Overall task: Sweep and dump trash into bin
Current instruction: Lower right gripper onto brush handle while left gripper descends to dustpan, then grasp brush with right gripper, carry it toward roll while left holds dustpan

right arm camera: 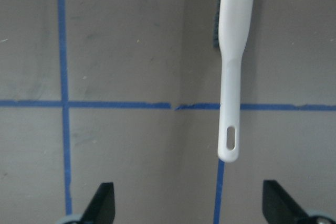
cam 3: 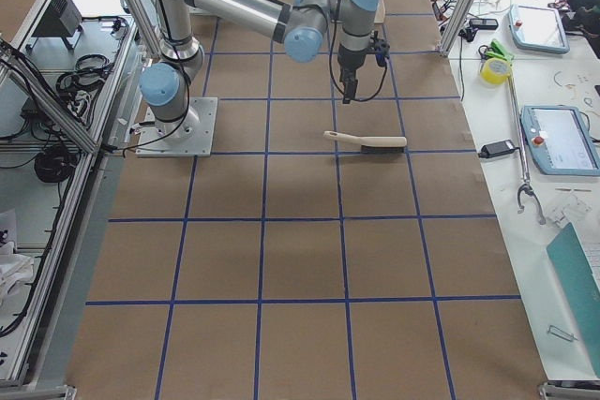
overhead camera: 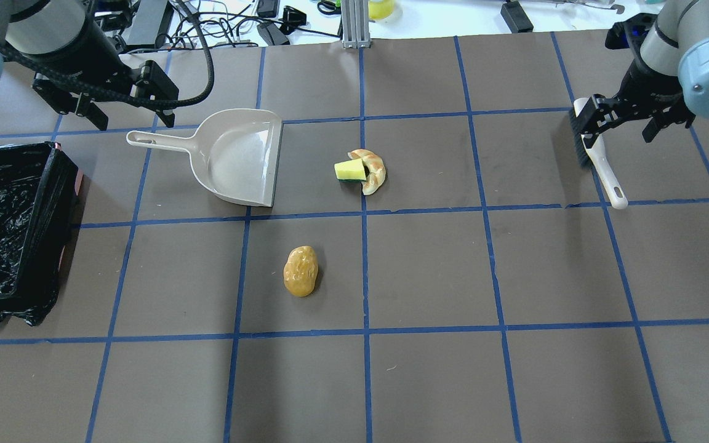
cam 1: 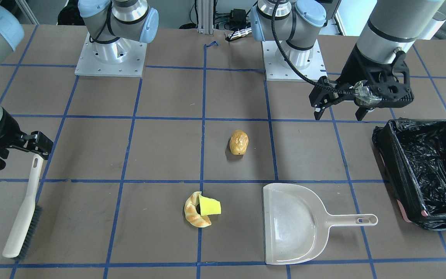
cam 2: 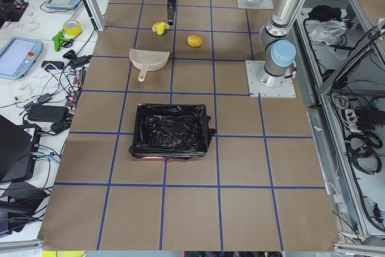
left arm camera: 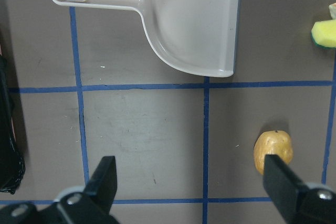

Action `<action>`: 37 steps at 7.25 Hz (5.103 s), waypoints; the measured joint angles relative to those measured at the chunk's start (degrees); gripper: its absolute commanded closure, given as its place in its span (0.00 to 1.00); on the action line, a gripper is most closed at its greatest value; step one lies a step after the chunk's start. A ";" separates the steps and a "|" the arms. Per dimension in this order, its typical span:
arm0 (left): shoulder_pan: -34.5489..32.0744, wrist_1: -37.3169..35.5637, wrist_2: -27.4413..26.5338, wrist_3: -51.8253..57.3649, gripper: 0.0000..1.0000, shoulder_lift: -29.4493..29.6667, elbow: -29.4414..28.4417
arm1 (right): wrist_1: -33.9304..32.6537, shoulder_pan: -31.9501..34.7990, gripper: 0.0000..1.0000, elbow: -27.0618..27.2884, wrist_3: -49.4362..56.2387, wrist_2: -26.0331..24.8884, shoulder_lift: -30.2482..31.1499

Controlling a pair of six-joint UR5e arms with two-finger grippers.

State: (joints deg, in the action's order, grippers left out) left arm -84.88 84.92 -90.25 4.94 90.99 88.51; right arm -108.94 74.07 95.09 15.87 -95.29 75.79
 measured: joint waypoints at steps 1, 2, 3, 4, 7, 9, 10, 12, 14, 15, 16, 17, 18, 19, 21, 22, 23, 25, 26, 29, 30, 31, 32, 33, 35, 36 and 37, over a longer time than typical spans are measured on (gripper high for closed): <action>-0.21 0.19 0.04 -0.14 0.00 -0.97 0.43 | -2.47 -0.68 0.03 -0.16 -0.58 -0.34 -3.42; -0.48 0.16 0.26 -0.27 0.00 -1.44 1.16 | -3.45 -1.48 0.06 -0.12 -0.48 -0.43 -5.40; -0.70 -0.06 0.43 -0.48 0.00 -1.67 1.81 | -3.67 -2.08 0.08 -0.06 -0.12 -0.46 -6.47; -0.80 -0.11 0.34 -0.86 0.00 -1.78 2.21 | -3.72 -2.51 0.09 -0.03 0.04 -0.49 -7.65; 0.26 -3.89 0.23 -3.46 0.00 -0.20 3.14 | -3.39 -3.17 0.33 0.09 0.10 -1.35 -10.44; 0.55 -8.11 -0.10 -19.85 0.00 1.97 4.22 | -2.32 -3.30 0.42 0.68 0.08 -2.36 -10.69; 0.86 -8.68 -0.34 -30.70 0.00 3.16 5.07 | -1.97 -3.36 0.42 1.05 0.09 -2.47 -10.67; 2.21 -8.95 -0.88 -47.94 0.00 4.92 5.68 | -0.56 -3.43 0.53 1.28 -0.01 -2.53 -10.57; 3.96 -11.91 -0.97 -53.94 0.00 6.92 6.13 | 0.05 -3.48 0.83 1.32 0.07 -2.59 -10.51; 4.96 -13.92 -0.97 -56.73 0.00 8.33 6.53 | 0.12 -3.49 0.89 1.32 0.09 -2.61 -10.47; 5.59 -15.45 -0.97 -60.75 0.00 9.65 6.69 | 0.17 -3.52 0.93 1.32 0.05 -2.62 -10.41; 5.87 -17.08 -0.98 -64.48 0.00 11.21 6.62 | 0.20 -3.54 0.93 1.31 -0.10 -2.62 -10.34; 5.99 -19.07 -0.98 -67.55 0.00 13.31 6.42 | 0.30 -3.52 0.93 1.09 -0.43 -2.65 -10.10; 6.00 -22.00 -1.00 -70.03 0.00 15.50 6.18 | 0.94 -3.28 0.93 0.73 -1.35 -2.91 -9.03; 6.01 -27.56 -1.08 -72.68 0.02 19.77 5.36 | 6.12 1.50 0.94 -0.66 -4.19 -3.79 -5.15; 6.03 -28.70 -1.23 -73.05 0.01 21.84 4.38 | 8.35 6.49 0.94 -1.85 -7.71 -3.95 -4.38; 6.04 -29.22 -1.92 -73.21 0.01 23.62 3.12 | 9.94 11.46 0.94 -2.66 -13.36 -3.75 -4.40; 6.04 -30.51 -4.34 -73.47 0.01 26.57 0.78 | 11.73 20.15 0.94 -3.13 -26.07 -1.07 -5.55; 6.04 -30.94 -4.81 -73.93 0.01 27.76 0.27 | 11.70 23.91 0.94 -3.24 -31.80 0.69 -6.64; 6.04 -31.15 -5.09 -75.68 0.02 30.47 -0.29 | 11.17 31.78 0.94 -3.54 -40.73 5.43 -9.57; 6.04 -31.14 -5.12 -76.09 0.14 30.88 -0.15 | 10.90 33.75 0.94 -3.95 -42.43 6.05 -10.83; 6.04 -31.13 -5.16 -76.42 0.74 31.07 -0.01 | 10.62 35.23 0.94 -4.70 -43.18 6.65 -12.20; 6.04 -31.15 -5.14 -77.01 1.00 31.07 -0.05 | 10.33 36.44 0.94 -5.93 -43.57 7.66 -13.43; 6.04 -31.18 -5.04 -78.00 1.00 30.87 -0.11 | 10.16 37.08 0.94 -7.56 -43.82 8.45 -14.60; 6.02 -31.16 -4.78 -78.33 1.00 30.16 -0.05 | 10.07 38.34 0.94 -11.46 -44.29 10.12 -17.16; 5.99 -31.14 -4.79 -78.20 1.00 29.98 0.09 | 10.06 39.16 0.94 -13.06 -44.90 10.59 -18.27; 5.97 -31.13 -4.86 -78.10 1.00 29.85 0.16 | 10.04 39.85 0.94 -14.26 -45.70 11.05 -19.13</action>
State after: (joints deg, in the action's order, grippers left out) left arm -78.91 53.79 -95.12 -73.16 120.83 88.68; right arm -98.90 113.92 80.83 -29.83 -84.24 56.66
